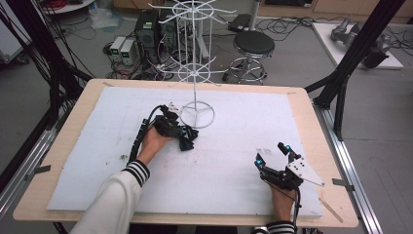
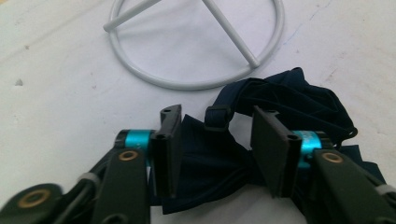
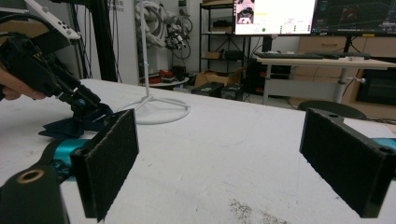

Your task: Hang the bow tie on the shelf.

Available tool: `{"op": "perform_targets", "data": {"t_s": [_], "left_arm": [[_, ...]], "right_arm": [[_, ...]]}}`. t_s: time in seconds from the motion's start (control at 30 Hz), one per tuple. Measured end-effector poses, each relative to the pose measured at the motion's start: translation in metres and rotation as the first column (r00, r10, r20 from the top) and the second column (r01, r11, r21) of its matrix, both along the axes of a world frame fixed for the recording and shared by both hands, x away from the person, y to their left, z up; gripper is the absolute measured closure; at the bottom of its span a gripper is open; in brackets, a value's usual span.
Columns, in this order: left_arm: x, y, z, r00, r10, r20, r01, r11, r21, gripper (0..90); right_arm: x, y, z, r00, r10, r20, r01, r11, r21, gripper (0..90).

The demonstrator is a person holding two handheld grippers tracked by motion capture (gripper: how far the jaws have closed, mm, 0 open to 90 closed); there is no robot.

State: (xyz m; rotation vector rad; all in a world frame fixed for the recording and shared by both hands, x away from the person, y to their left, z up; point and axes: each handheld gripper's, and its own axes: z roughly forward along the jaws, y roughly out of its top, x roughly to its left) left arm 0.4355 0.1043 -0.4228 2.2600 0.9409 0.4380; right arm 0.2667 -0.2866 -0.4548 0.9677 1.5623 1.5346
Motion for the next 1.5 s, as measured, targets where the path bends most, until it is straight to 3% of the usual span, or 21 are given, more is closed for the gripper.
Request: {"op": "perform_targets", "data": {"t_s": [0.37,0.73,1.27,1.5], "left_arm": [[0.0,-0.002,-0.002,0.9997,0.016,-0.019,-0.016,0.9999,-0.002,74.6],[-0.005,0.003,0.0,0.9998,0.012,0.017,-0.012,0.9995,-0.028,82.8],[-0.02,0.015,0.009,0.9961,-0.005,0.088,0.016,0.9911,-0.132,84.2],[-0.029,0.025,0.019,0.9862,0.004,0.166,0.026,0.9844,-0.174,84.2]], "right_arm": [[0.0,0.0,0.0,1.0,0.001,0.001,-0.001,1.0,-0.001,10.8],[0.0,0.0,0.0,1.0,0.0,0.0,0.0,1.0,0.004,10.8],[0.0,0.0,0.0,1.0,0.0,0.001,0.0,1.0,0.004,10.8],[0.0,0.0,0.0,1.0,0.0,0.003,0.0,1.0,-0.002,10.8]]}}
